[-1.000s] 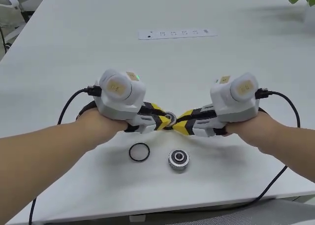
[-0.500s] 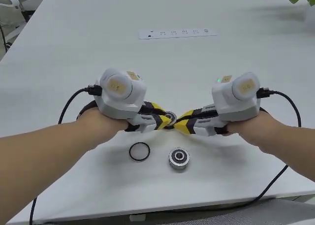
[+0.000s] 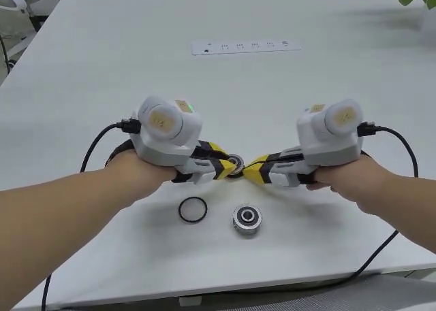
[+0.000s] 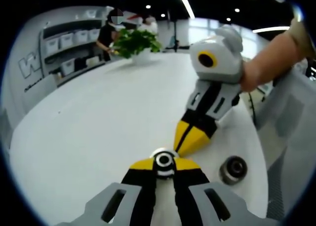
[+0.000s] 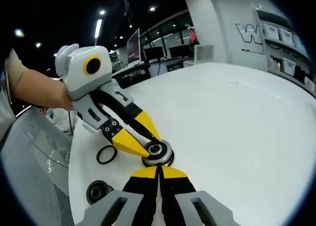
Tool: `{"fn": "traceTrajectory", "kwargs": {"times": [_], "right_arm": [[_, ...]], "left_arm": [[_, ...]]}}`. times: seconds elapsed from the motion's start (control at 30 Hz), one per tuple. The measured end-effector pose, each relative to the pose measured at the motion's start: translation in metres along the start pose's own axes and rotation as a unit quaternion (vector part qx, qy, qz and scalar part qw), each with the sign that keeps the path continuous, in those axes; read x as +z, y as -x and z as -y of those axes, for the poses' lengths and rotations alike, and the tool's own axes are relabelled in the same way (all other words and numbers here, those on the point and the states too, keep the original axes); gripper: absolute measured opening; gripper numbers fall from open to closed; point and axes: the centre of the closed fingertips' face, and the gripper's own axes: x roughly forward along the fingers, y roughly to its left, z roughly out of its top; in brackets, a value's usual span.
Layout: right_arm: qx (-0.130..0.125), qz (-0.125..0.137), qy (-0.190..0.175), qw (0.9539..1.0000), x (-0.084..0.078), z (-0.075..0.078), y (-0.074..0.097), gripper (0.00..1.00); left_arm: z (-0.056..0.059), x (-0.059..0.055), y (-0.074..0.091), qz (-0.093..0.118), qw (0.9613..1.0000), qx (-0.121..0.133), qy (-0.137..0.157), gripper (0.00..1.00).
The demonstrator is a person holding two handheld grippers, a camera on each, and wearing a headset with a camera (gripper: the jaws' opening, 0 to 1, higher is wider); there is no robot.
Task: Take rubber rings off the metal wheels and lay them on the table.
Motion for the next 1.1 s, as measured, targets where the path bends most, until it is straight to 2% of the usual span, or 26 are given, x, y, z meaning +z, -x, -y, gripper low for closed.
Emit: {"fn": "traceTrajectory", "kwargs": {"times": [0.33, 0.47, 0.5, 0.67, 0.7, 0.73, 0.77, 0.8, 1.1], "right_arm": [[0.002, 0.016, -0.042, 0.999, 0.003, 0.001, 0.003, 0.0], [0.002, 0.024, -0.074, 0.997, 0.004, 0.003, 0.004, 0.0], [0.002, 0.028, -0.09, 0.9955, 0.004, 0.004, 0.004, 0.0], [-0.004, 0.043, -0.122, 0.9916, 0.007, 0.008, 0.005, 0.0], [-0.014, 0.056, -0.125, 0.9905, 0.011, 0.012, 0.006, 0.0], [-0.002, 0.064, -0.154, 0.9859, 0.016, 0.009, 0.006, 0.0], [-0.003, 0.05, -0.13, 0.9902, 0.011, 0.011, 0.007, 0.0], [-0.006, 0.053, -0.125, 0.9908, 0.012, 0.01, 0.006, 0.0], [-0.001, 0.055, -0.122, 0.991, 0.014, 0.006, 0.007, 0.0]], "left_arm": [[0.0, 0.0, 0.0, -0.001, 1.0, 0.002, -0.001, 0.12], [0.0, 0.0, 0.0, -0.001, 1.0, 0.002, -0.001, 0.12], [0.0, 0.0, 0.0, -0.001, 1.0, 0.003, 0.0, 0.12], [0.001, 0.0, 0.001, -0.001, 1.0, 0.004, 0.004, 0.12], [0.002, 0.0, 0.001, -0.002, 1.0, 0.003, 0.003, 0.12], [0.002, 0.0, 0.001, -0.002, 1.0, 0.004, 0.002, 0.12], [0.002, 0.0, 0.001, -0.003, 1.0, 0.006, 0.001, 0.12], [0.002, 0.0, 0.001, -0.004, 1.0, 0.006, 0.002, 0.12], [0.002, 0.0, 0.001, -0.006, 0.9999, 0.011, 0.001, 0.12]]}}
